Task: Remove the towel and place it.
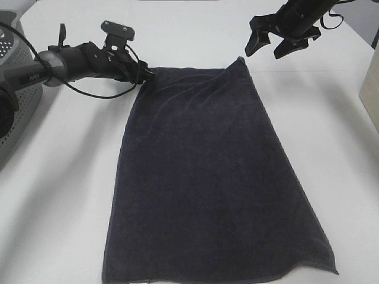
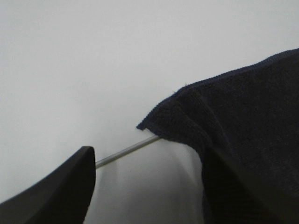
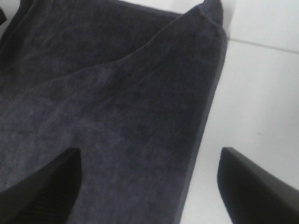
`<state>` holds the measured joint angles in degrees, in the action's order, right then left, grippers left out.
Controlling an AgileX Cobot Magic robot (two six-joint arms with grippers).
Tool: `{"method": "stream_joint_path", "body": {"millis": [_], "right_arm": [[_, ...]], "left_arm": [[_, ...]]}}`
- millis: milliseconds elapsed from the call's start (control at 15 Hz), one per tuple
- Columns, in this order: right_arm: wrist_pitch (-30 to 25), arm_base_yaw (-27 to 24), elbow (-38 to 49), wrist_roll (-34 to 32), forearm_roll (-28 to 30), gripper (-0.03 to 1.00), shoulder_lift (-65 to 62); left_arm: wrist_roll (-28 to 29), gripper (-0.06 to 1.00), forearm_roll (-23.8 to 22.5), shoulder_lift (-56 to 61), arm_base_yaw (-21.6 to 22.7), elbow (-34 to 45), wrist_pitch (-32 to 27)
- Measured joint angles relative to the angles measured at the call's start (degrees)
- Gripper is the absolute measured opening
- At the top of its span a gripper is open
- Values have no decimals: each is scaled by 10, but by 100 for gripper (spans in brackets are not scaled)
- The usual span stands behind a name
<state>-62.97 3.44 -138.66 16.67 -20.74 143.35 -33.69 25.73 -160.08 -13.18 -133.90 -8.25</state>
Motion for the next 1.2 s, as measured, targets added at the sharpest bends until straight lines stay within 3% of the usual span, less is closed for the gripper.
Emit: {"method": "stream_joint_path", "body": {"millis": [267,533,1200], "right_arm": [[-58,0,0,-10,0,78,-22],[-65,0,0,-10,1,78,-22],[-66,0,0,-13,2,78,-22]], "left_arm": [[0,62,3,-21,-2,-1,21],[0,62,-41,-22,3,-4,28],[11,62,-54,-5,33,-4,-8]]}}
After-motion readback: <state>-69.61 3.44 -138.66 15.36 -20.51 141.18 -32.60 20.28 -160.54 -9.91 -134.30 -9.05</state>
